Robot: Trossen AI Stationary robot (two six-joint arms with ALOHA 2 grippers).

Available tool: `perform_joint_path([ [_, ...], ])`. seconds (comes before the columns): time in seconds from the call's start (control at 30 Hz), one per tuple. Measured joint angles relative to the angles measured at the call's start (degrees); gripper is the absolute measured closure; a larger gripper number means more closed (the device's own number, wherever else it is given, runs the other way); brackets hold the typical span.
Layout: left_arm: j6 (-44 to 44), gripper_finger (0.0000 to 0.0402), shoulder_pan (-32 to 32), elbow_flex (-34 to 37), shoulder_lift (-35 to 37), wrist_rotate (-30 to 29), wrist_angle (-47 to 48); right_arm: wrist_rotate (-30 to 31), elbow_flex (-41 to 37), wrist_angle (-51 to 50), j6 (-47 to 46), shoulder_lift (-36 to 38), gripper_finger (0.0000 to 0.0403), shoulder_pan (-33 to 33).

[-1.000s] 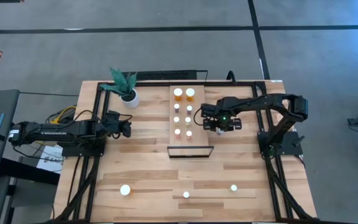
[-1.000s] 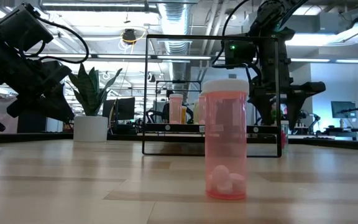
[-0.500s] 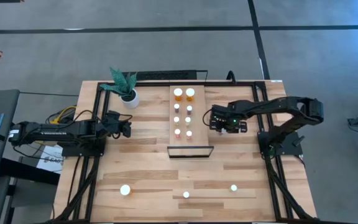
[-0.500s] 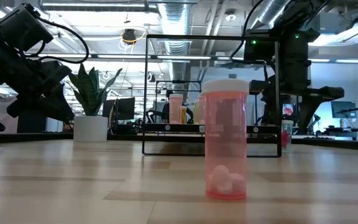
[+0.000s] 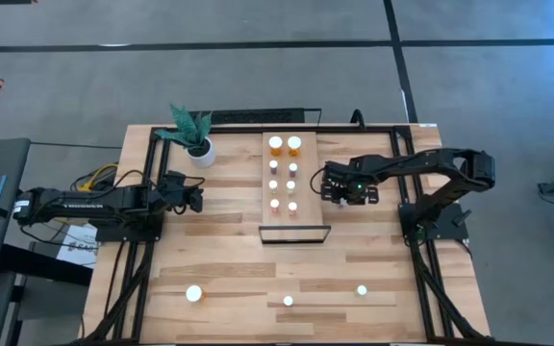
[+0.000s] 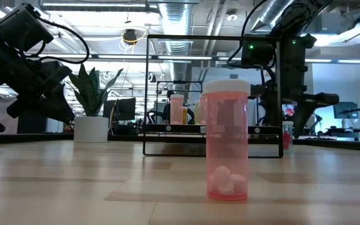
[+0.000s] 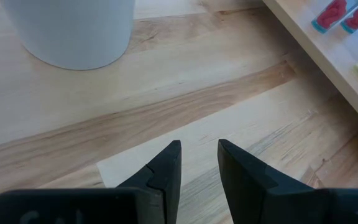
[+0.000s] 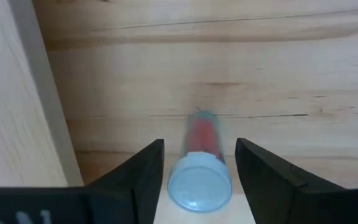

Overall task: Pick and place medicine bottles onto shelf by color
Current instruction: Put the blue pill bottle on the shelf aligned with the other blue pill bottles

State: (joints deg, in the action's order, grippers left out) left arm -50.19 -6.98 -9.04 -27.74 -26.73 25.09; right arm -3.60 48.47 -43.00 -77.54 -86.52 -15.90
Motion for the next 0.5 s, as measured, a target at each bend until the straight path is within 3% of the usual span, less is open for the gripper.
perform_joint_path([
  [0.3,0.0,0.0310,0.0,0.0,0.0,0.0,0.0,-0.9,0.4,-0.2,-0.2,0.0,0.0245,0.1],
  [0.5,0.0,0.0310,0.0,0.0,0.0,0.0,0.0,-1.2,0.4,-0.2,-0.5,0.0,0.0265,0.2],
])
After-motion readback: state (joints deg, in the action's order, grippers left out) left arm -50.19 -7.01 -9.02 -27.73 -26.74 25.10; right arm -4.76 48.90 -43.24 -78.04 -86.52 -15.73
